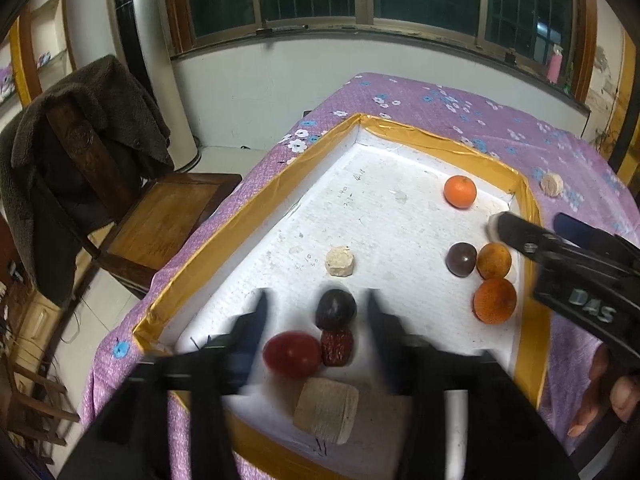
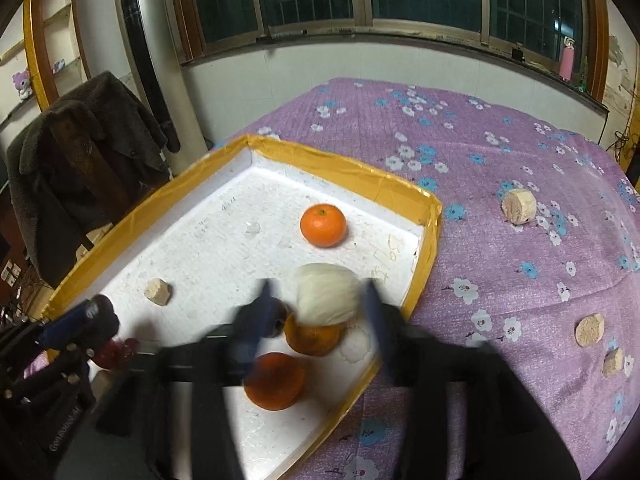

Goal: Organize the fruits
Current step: 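Move both grippers back toward the remaining cream pieces on the bedspread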

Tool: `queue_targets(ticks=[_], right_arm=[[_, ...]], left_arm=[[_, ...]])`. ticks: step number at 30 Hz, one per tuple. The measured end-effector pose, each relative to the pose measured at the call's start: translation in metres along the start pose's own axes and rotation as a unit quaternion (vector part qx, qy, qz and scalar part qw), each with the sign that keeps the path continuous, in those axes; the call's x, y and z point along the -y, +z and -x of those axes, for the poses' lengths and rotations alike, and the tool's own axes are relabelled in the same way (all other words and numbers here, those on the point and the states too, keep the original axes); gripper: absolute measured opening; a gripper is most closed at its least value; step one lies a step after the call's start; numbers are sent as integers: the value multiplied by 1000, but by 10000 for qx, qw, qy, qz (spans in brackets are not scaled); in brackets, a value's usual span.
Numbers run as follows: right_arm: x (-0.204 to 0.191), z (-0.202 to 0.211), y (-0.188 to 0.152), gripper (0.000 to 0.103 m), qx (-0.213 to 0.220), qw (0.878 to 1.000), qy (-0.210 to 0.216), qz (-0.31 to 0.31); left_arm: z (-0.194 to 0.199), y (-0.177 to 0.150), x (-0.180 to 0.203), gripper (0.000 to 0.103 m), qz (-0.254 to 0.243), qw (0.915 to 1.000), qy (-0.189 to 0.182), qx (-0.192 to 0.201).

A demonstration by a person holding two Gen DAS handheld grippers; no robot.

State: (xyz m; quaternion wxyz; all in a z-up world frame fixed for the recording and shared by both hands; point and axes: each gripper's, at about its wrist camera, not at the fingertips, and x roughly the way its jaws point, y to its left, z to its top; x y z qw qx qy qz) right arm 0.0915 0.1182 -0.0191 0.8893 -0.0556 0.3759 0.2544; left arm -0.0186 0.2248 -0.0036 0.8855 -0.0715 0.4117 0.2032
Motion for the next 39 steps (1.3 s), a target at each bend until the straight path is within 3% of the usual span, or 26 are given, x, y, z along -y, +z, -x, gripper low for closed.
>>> queue_targets(ticks=[1,8,14,20,22,29,31,34,39], right_arm=[[1,7,0,81,91,10000,-8,-13],[49,67,-16,82,544,9970,-295,-469],[130,115,-57,84,605,9888,-1021,-906],[213,116,-94,83,132,9776,-1513,-1456],[226,109,-100,74,3,9773,-1513,-1485],[244,84,-87,60,-103,9808,-1393,-1363],[245,74,-85,37,-251,9822,-1360,-1269],[247,70,-87,21,-348,9847,-1155,-1253],[260,94,-99,21,-164,9840,-1166,-1335]], left_arm=[[5,0,-3,74,119,9999,18,77],[33,-3,4,80,337,9989,-164,295],[51,-12,64,80,-198,9968,-668,390],[53,-21,137,80,-890,9903,-975,424],[50,-22,154,80,-1024,9885,-1042,393],[31,-15,204,80,-1241,9839,-1232,366],[26,-13,218,80,-1319,9823,-1276,370],[17,-13,244,76,-1470,9792,-1351,364],[6,-15,296,69,-1819,9697,-1602,313]])
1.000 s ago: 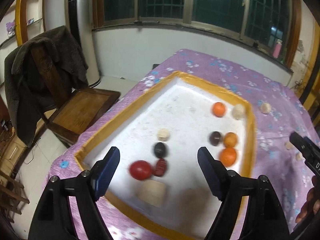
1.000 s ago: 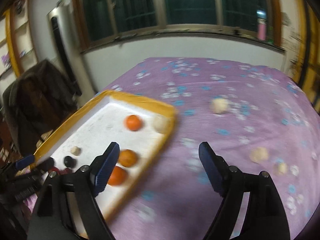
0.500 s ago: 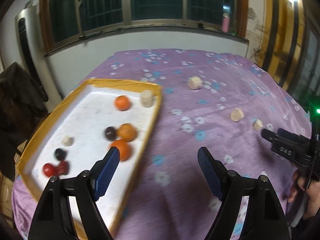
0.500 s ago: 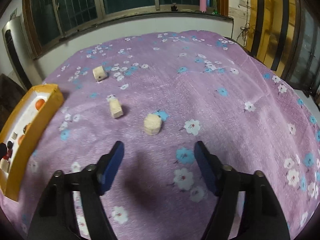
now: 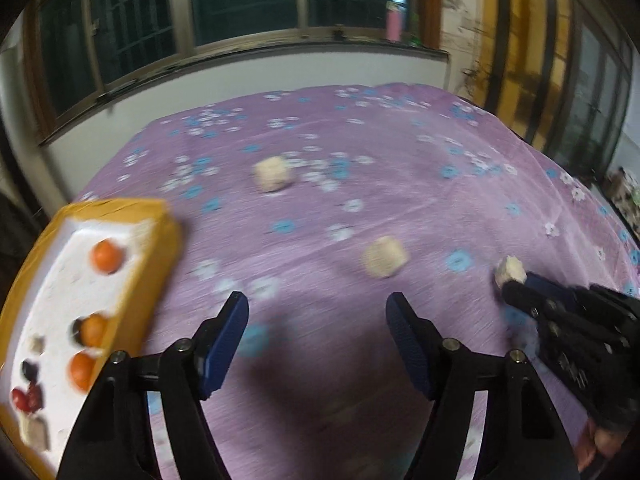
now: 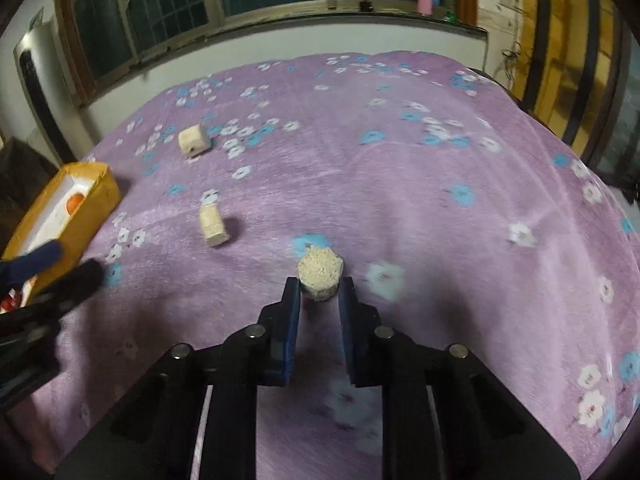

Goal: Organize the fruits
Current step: 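Move both grippers back toward the remaining cream pieces on the bedspread, then grasp a cream block with the left gripper while the right gripper grasps a cream disc, then carry the cream block and cream disc over the white tray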

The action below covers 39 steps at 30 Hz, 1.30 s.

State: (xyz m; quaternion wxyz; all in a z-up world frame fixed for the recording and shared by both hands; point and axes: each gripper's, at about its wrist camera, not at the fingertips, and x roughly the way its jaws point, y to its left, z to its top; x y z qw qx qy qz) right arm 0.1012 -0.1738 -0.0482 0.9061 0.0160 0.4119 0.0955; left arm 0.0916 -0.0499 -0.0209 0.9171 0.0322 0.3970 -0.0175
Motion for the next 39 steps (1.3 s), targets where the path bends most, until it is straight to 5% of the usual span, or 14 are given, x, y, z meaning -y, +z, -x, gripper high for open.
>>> queue_targets(ticks=[6,8,9,11,27,39], right_arm=[[28,26,-11,21,226,9996,77,-171],[32,32,-11,21,329,9990,176,-261],[33,34,-10,21,369,9987,218,-284],[33,35,-9,21,405,9984,285,-285],[10,61,-23,21,443,9988,157,-122],[-38,100,-57,21,485,9987,-111,125]], left_arm=[[-23,17,33,57,-109,9999,-84,35],[-37,19,38,42,-114,9997,-52,-204],[-47,17,38,25,-112,9990,-24,-424],[-49,16,32,16,-8,9995,-11,-320],[52,-33,2,15,15,9993,376,-2],[113,-69,-39,15,260,9990,307,216]])
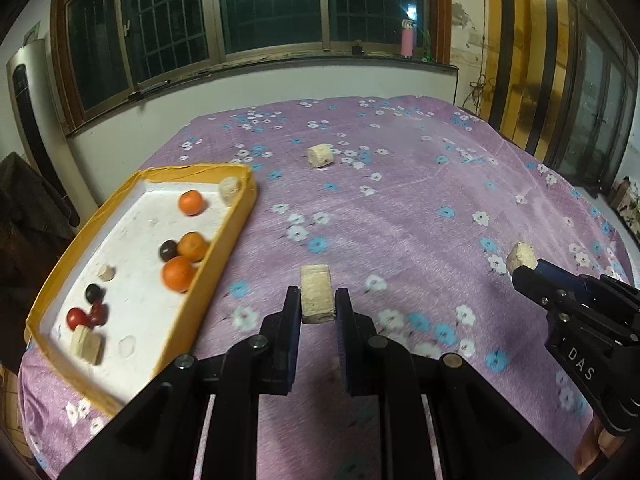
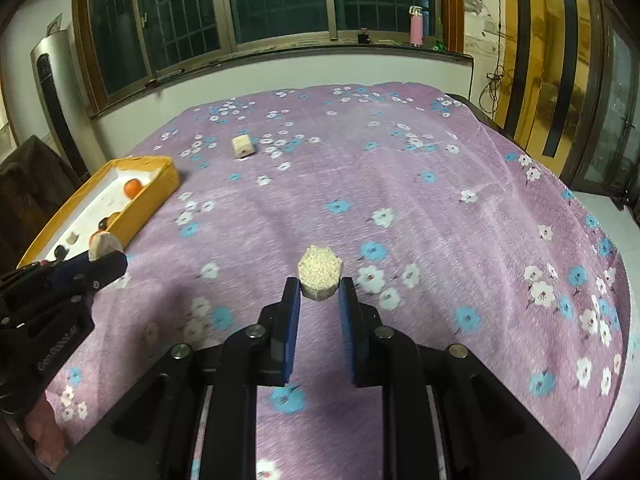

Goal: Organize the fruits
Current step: 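Carry the cream block and cream disc over the white tray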

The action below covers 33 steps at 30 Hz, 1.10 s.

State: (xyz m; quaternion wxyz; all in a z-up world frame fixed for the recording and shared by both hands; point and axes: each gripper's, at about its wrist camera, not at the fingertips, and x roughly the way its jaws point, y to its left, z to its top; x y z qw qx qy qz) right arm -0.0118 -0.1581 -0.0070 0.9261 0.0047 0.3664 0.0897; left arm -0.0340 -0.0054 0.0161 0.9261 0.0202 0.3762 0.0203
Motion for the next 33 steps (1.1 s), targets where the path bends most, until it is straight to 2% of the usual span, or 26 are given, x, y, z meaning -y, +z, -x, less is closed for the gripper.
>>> queue_targets(ticks=[11,33], right_arm=[[-38,15,-6,21,58,9995,75,300],[-137,7,1,21,146,9925,806,910]], left_arm=[[19,-13,-38,15,273,9995,125,69],[33,-23,-125,15,858,9937,710,108]])
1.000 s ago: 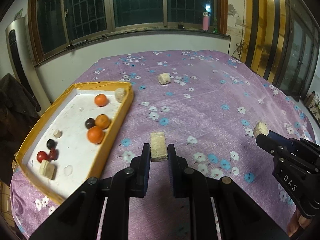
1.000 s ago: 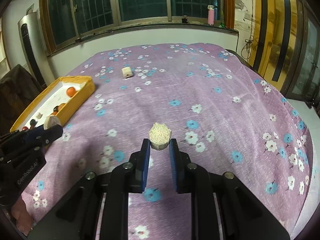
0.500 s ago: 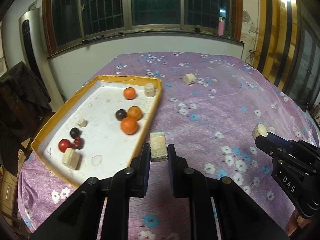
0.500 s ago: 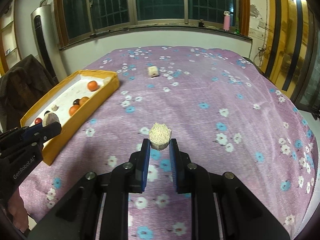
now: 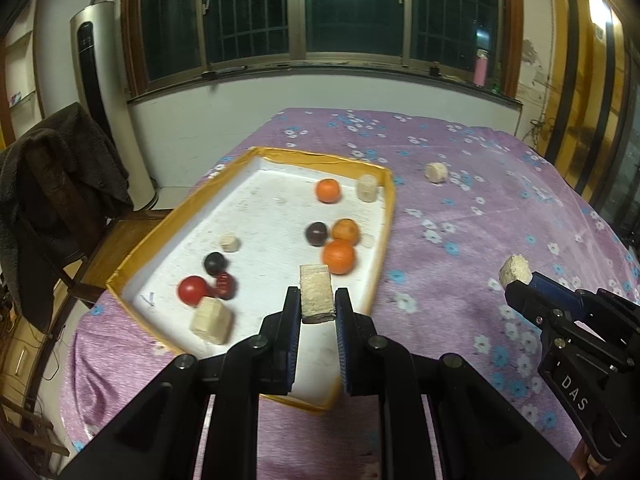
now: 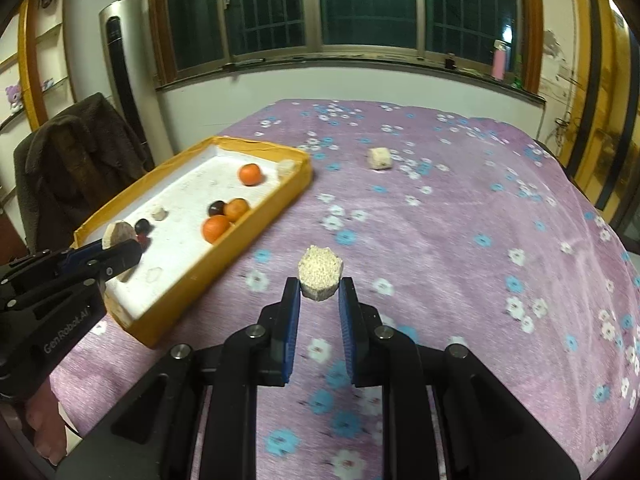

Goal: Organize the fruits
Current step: 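Carry the cream block and cream disc over the white tray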

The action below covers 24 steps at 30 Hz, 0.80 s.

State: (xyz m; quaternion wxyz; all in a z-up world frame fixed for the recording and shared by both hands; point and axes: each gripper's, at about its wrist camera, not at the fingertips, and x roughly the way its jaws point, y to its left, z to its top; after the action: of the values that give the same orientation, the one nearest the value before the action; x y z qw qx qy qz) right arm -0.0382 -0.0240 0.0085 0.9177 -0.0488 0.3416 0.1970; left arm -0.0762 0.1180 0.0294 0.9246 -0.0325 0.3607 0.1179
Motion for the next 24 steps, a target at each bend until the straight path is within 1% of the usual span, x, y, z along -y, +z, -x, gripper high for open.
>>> queue_targets(ticks=[14,24], right_arm=[[-62,-28,29,21,35,9984,445,357],[-78,-41,44,21,49,9974,568,442]], left_arm=[[-16,12,-49,15,331,9988,339,-94],[-27,17,-64,15,450,9980,421,-154]])
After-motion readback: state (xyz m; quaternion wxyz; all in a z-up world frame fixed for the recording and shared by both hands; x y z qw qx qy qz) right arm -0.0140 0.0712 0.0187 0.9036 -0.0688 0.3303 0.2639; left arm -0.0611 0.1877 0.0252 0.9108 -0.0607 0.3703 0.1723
